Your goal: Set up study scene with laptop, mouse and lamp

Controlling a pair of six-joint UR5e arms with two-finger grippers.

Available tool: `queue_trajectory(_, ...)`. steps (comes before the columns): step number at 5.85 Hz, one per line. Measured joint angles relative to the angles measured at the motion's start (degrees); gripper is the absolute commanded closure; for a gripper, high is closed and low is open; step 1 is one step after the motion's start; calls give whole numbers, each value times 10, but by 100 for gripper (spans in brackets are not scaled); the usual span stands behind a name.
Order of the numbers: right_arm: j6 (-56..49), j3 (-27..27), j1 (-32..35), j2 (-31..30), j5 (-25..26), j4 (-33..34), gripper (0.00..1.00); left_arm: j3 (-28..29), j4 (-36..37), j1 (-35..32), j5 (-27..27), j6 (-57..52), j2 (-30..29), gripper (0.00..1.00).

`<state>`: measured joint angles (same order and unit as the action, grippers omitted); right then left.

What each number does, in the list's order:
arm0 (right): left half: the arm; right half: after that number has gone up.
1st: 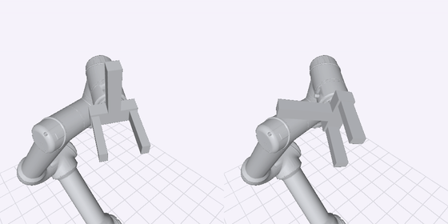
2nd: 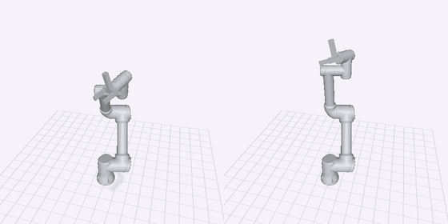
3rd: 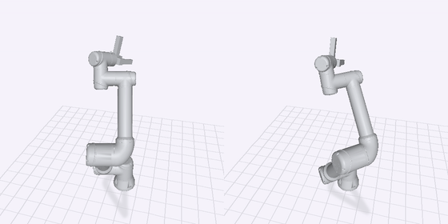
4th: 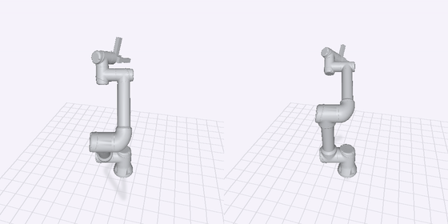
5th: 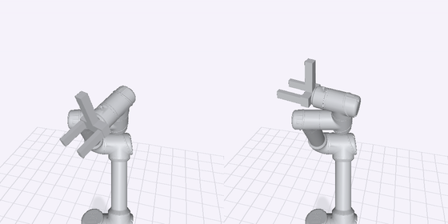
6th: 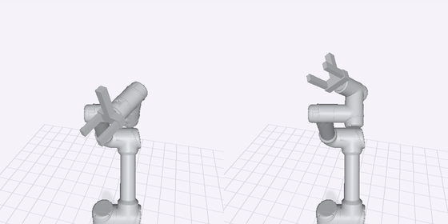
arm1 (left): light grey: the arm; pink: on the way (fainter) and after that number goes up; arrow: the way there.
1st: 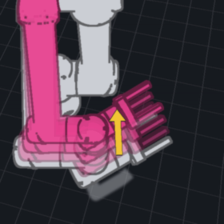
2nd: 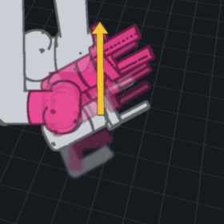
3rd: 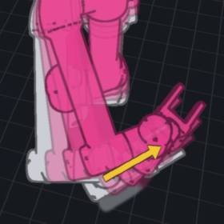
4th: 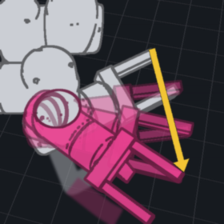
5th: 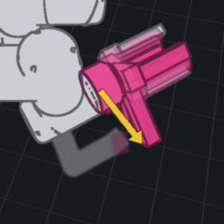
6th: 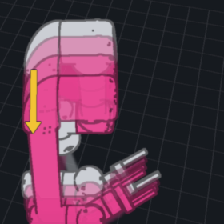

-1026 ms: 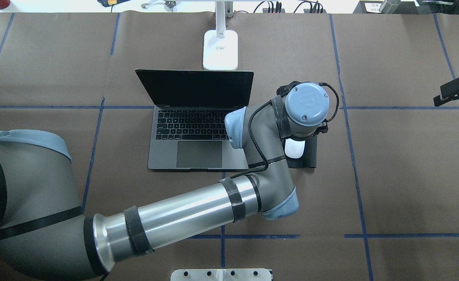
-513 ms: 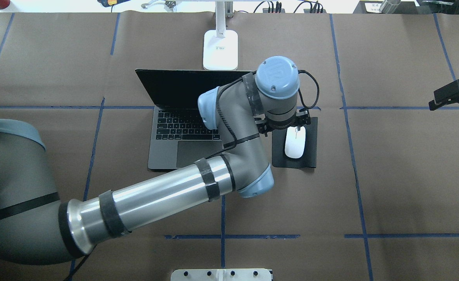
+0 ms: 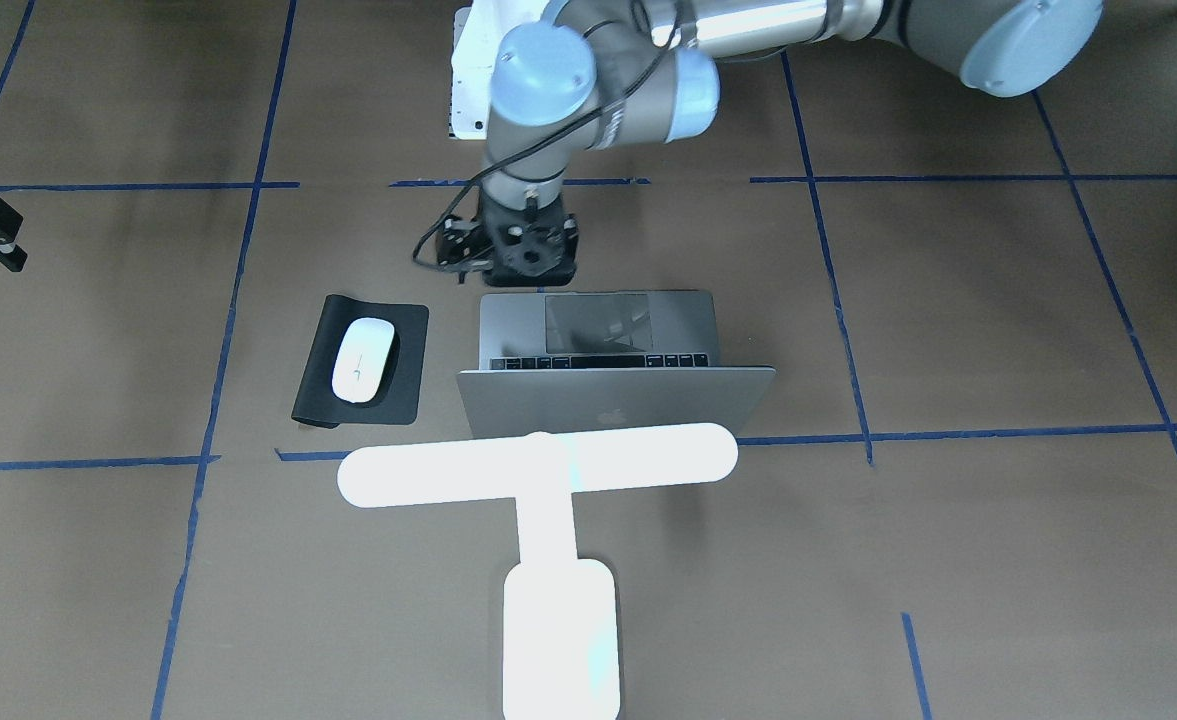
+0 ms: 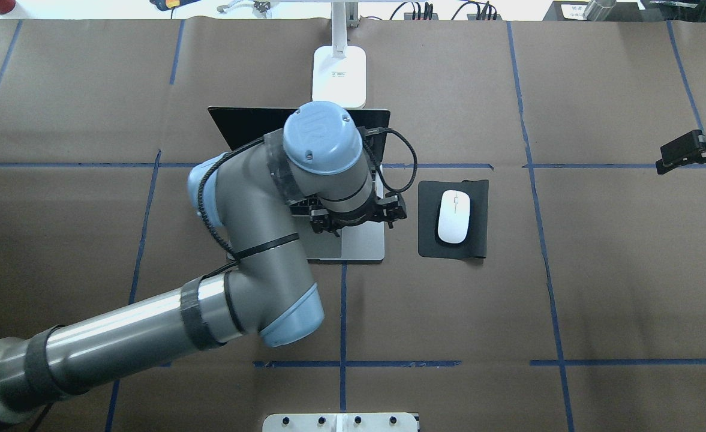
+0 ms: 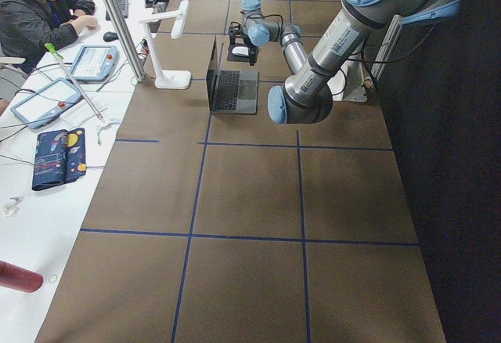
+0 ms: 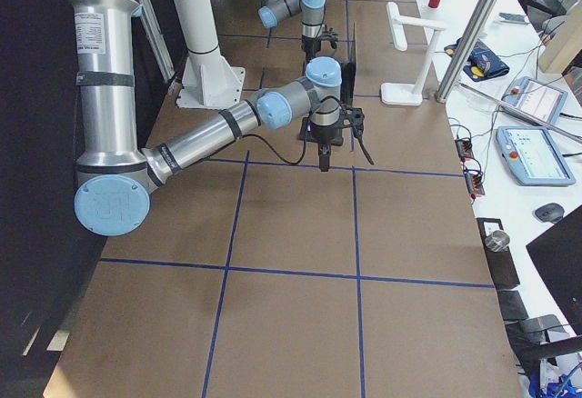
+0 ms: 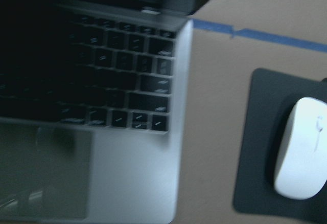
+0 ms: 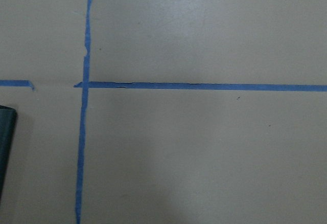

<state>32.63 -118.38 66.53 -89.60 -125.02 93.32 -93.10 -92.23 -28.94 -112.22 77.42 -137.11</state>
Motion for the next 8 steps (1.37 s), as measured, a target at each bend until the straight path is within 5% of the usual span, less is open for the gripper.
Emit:
queue_trajectory(2, -166, 23, 57, -5, 17, 58, 0, -194, 85, -26, -1, -109, 152, 0)
queue_trajectory(4, -285, 87, 152, -24, -46, 63, 0, -303, 118, -92, -30, -228, 300, 0)
queue_trajectory(6, -351, 145, 208, -30, -98, 43, 0, -315, 121, -228, -109, -393, 422, 0)
queue_trajectory(8, -363, 158, 214, -32, -104, 38, 0, -216, 116, -407, -190, -603, 496, 0)
